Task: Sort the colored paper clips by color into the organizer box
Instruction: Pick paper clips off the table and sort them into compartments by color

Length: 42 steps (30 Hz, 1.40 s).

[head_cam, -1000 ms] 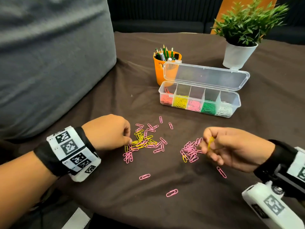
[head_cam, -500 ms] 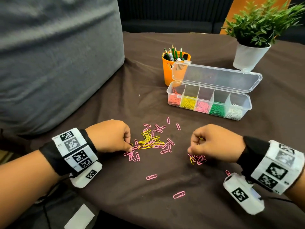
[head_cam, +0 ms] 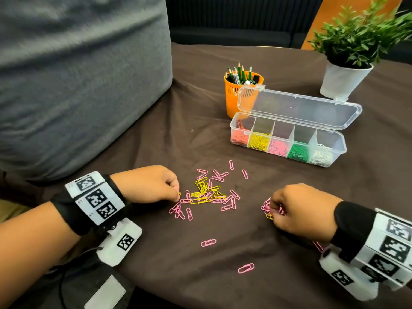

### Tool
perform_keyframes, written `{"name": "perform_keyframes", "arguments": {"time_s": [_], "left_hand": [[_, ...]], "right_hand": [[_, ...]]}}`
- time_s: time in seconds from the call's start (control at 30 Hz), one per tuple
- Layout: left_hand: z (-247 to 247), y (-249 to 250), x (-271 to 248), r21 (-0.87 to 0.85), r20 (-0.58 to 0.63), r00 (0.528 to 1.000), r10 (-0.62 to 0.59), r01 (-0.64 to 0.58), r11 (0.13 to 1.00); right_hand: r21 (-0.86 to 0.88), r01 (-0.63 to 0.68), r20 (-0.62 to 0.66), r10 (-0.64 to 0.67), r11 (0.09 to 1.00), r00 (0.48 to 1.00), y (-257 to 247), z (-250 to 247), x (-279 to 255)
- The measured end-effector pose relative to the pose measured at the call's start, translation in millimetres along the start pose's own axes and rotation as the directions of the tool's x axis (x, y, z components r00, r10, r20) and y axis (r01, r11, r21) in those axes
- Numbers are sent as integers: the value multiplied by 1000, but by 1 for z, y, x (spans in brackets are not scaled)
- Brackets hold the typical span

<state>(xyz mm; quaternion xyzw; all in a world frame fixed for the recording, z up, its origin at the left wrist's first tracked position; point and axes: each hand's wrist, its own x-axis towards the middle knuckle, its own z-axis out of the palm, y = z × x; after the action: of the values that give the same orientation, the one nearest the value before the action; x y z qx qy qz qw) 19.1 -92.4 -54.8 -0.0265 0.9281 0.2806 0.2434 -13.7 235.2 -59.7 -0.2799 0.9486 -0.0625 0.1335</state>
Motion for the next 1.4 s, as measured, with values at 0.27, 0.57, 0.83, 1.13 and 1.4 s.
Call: {"name": "perform_keyframes", "arguments": {"time_s": [0.27, 0.57, 0.83, 1.13, 1.4], "left_hand": [[1, 17, 3, -929, 72, 995, 62, 44, 367], [-16, 120, 82, -975, 16, 999, 34, 8, 222], [-25, 183, 148, -970, -37, 995, 90, -57, 238], [-36, 153, 128, -892, -158, 977, 143, -204, 405], [-46, 72, 55, 363, -65, 960, 272, -231, 902]], "right_hand": [[946, -252, 222, -160, -203, 962, 25, -19, 4], [998, -1, 20, 341, -57, 940, 30, -80, 93], [956, -11, -135, 473, 292, 871, 41, -79, 169], [636, 15, -368, 287, 772, 885, 52, -81, 146], [363, 208, -208, -138, 908, 968, 1, -65, 98]]}}
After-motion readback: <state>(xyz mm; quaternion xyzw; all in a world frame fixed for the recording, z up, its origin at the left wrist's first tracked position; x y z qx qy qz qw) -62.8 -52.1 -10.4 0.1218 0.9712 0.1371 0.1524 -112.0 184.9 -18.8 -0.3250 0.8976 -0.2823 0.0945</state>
